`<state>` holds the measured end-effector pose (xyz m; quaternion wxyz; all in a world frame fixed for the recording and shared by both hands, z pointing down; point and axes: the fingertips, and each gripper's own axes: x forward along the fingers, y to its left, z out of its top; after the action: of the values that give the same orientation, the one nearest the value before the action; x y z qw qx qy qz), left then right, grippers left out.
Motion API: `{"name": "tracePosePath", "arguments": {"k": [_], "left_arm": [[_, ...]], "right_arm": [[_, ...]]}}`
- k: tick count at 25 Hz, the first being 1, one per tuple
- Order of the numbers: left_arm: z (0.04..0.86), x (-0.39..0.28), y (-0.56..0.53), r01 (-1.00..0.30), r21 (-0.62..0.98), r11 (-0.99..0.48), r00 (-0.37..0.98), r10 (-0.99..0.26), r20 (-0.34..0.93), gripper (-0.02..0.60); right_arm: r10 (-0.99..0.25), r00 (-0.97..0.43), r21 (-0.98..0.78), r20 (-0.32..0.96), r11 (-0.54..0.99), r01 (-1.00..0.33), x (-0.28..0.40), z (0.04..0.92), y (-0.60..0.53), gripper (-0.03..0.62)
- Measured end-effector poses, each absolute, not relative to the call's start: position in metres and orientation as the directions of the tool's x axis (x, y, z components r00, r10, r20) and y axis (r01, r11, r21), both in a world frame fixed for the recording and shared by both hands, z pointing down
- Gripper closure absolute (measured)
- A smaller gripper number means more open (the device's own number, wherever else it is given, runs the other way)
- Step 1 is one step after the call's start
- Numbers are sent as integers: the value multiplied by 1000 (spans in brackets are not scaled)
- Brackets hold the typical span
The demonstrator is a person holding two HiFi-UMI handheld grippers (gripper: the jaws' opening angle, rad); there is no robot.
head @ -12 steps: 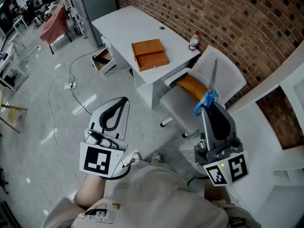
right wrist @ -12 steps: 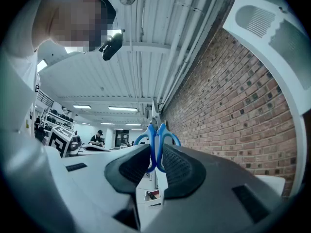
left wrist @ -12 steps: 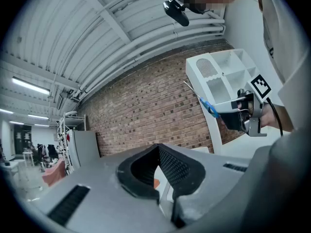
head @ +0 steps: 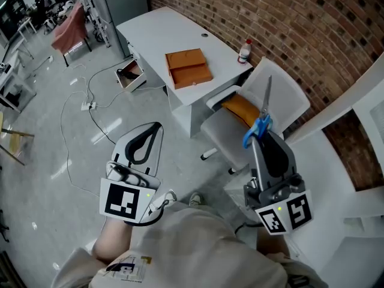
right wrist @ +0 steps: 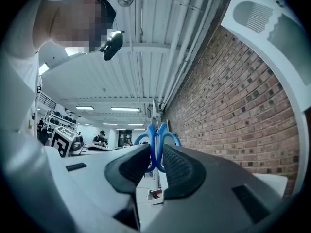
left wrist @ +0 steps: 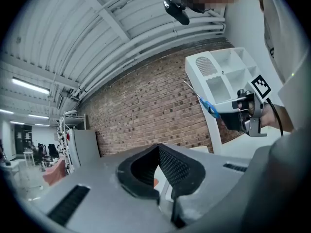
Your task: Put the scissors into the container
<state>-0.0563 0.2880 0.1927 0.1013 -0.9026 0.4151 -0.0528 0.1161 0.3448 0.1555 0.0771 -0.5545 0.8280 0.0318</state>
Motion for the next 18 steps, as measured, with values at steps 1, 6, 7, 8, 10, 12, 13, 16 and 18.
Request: {"name": "tracePosePath", "arguments": {"k": [1, 6, 7, 8, 10, 12, 13, 16, 18], "left_arm": [[194, -55, 289, -738, -225, -636, 650, -760, 16, 574], [200, -47, 292, -737, -227, -636, 647, -761, 32, 572], [200, -45, 292, -739, -227, -635, 645, -763, 34, 574], [200, -43, 291, -741, -227, -632, 643, -765, 35, 574], [200, -40, 292, -745, -227, -628, 638, -770, 35, 572], [201, -38, 291, -748, -231, -623, 634, -773, 33, 574], [202, -37, 291, -749, -232, -621, 632, -774, 33, 572], [208, -33, 291, -748, -231, -622, 631, -774, 43, 574], [210, -33, 290, -749, -233, -620, 629, -776, 46, 573]], "right_arm": [[-913, -376, -35, -160, 386, -922, 117, 157, 345, 516], [-909, -391, -37, -147, 400, -916, 124, 164, 344, 516], [-907, -395, -38, -144, 404, -914, 126, 165, 344, 516], [-906, -399, -38, -141, 408, -912, 127, 166, 343, 516], [-902, -408, -39, -141, 417, -908, 130, 166, 342, 516], [-899, -414, -37, -145, 423, -905, 133, 166, 341, 516], [-898, -415, -34, -147, 424, -905, 134, 167, 340, 516], [-896, -418, -13, -151, 425, -905, 135, 168, 337, 516], [-894, -420, -1, -155, 425, -905, 136, 168, 333, 516]]}}
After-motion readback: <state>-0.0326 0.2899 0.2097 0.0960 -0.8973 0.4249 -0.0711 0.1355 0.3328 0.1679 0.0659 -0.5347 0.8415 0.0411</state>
